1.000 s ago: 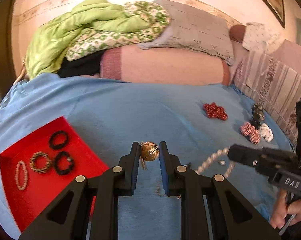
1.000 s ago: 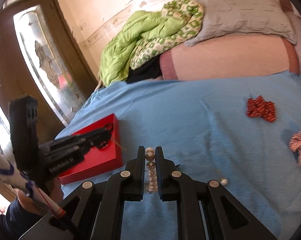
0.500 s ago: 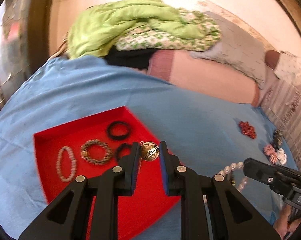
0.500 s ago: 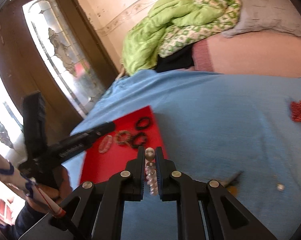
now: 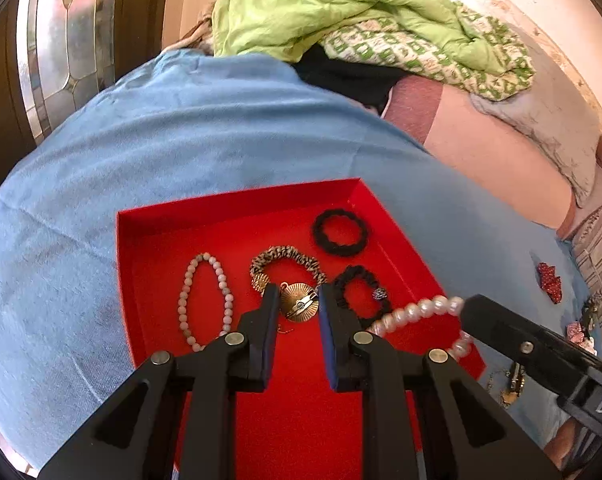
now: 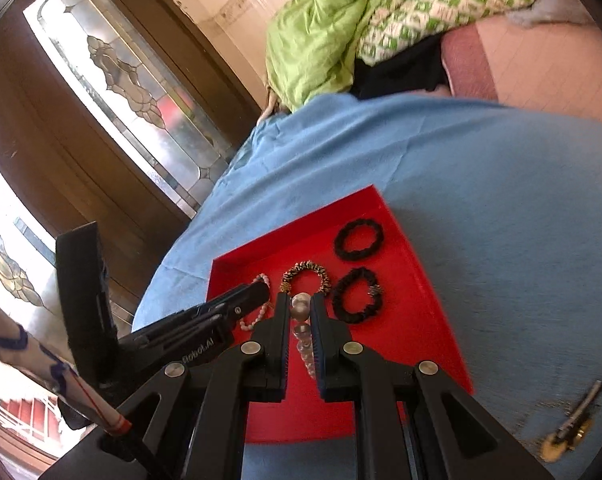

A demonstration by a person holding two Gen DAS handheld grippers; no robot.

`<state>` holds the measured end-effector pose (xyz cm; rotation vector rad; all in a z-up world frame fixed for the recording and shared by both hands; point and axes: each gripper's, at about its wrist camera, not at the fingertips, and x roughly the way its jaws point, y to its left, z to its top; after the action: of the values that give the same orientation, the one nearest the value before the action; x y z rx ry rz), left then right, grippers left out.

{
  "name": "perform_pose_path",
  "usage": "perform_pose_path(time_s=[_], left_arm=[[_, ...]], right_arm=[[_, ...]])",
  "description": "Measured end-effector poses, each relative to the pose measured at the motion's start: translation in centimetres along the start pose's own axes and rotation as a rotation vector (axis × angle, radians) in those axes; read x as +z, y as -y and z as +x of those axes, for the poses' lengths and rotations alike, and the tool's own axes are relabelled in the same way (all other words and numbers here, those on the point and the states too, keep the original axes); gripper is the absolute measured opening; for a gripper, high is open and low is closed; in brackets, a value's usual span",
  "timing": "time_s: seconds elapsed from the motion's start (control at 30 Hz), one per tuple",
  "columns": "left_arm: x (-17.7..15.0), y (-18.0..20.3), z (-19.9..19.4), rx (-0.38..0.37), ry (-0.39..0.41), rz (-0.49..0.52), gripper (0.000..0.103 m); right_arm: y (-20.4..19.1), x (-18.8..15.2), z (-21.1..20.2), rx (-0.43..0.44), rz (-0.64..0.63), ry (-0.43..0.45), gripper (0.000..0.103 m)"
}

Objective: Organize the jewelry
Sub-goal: 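Carry the gold pendant and the large pearl bracelet over the red tray, then lower both items into the tray and open both tools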

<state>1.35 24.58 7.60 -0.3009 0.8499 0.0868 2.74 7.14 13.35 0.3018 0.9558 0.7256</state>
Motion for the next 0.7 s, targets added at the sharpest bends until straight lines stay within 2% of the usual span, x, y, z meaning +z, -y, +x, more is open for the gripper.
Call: perform_pose_path(time_s=[0.13,0.57,0.7], left_arm=[[0.0,0.1,0.7,0.011,-0.020,-0.002,0.019],[-0.5,-0.6,1.5,0.054,-0.065,-0.018,0.019],[-0.7,-0.6,1.6,0.060,-0.067,-0.015,0.019]], right_arm=[[0.8,0.1,1.6,-0.037,0.006,-0.029,0.011],[2.8,-0.9,2.3,-0.176,0.000,-0.071,0.011],[3.1,-1.3,2.8,-0.188,0.003,-0.086,0.011]])
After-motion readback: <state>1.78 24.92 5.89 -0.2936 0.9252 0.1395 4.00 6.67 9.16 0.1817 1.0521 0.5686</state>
